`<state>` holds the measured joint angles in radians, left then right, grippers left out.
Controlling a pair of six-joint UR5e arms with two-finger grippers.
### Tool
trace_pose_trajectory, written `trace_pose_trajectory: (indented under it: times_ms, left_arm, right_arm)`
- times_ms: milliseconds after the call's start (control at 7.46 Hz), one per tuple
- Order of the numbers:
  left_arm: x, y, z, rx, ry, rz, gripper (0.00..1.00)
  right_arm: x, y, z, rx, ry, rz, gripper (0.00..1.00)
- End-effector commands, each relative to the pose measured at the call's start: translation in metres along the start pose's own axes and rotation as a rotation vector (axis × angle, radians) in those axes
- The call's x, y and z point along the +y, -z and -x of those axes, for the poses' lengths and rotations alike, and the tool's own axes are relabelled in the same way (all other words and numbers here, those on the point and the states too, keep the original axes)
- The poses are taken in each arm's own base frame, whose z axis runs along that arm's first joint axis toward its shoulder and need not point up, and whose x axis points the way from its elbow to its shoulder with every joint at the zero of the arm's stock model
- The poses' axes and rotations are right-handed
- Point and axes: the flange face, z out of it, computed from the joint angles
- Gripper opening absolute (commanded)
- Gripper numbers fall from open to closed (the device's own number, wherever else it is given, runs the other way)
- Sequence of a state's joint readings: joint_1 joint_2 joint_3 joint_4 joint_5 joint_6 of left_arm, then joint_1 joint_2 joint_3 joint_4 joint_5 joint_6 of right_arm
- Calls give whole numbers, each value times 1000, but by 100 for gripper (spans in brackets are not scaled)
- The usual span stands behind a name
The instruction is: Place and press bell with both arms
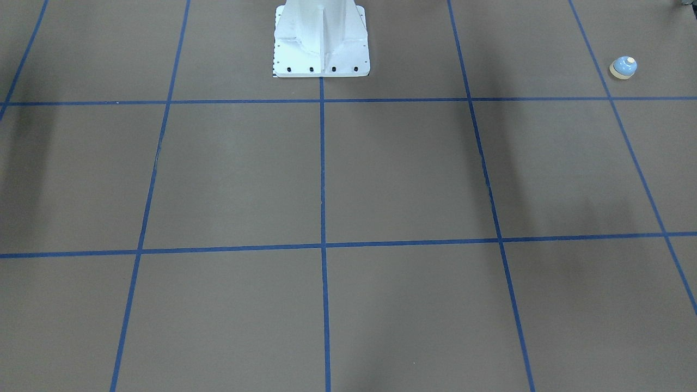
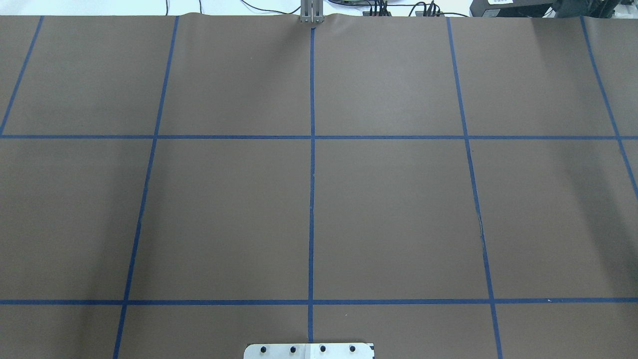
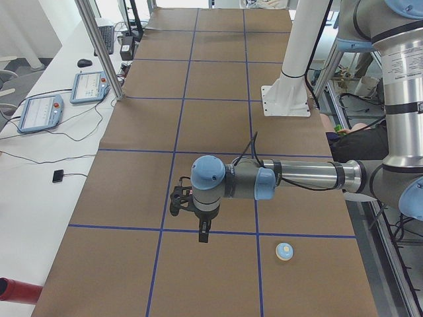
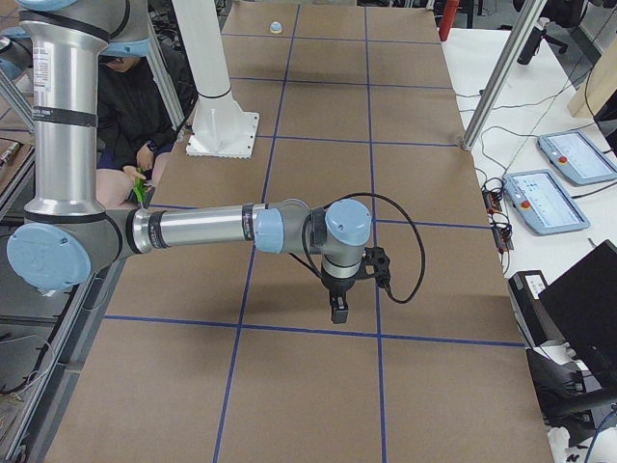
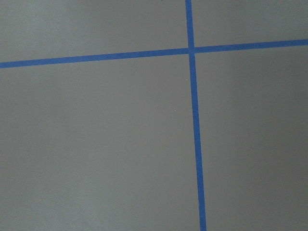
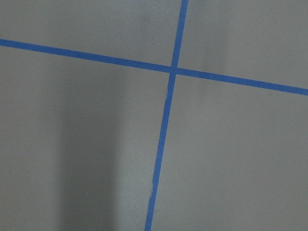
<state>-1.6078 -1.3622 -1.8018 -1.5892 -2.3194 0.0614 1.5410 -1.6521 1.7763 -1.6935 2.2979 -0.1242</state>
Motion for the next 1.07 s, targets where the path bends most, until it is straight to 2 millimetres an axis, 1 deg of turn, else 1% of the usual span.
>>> trace_pose_trajectory:
  times_ms: [0,268,402,670,804,939]
  left_arm:
    - [-1,0,1,-2,1,1,100]
    - [-3,5,-5,1,-11,-12,100]
    - [-9,9,-8,0,-19,-21,100]
    - [-15,13,-12,0,-25,-33,100]
    - [-20,16,-14,1,-27,-41,100]
    - [-32,22,-19,0,-43,-55,100]
  right_arm:
    - [0,1,0,-1,1,-2,100]
    - [0,1,1,-1,3,-2,100]
    - [-1,2,3,-1,6,-5,100]
    - [-2,3,6,-25,8,-11,100]
    - [-2,3,6,-25,8,-11,100]
    - [-2,4,5,-25,7,-12,100]
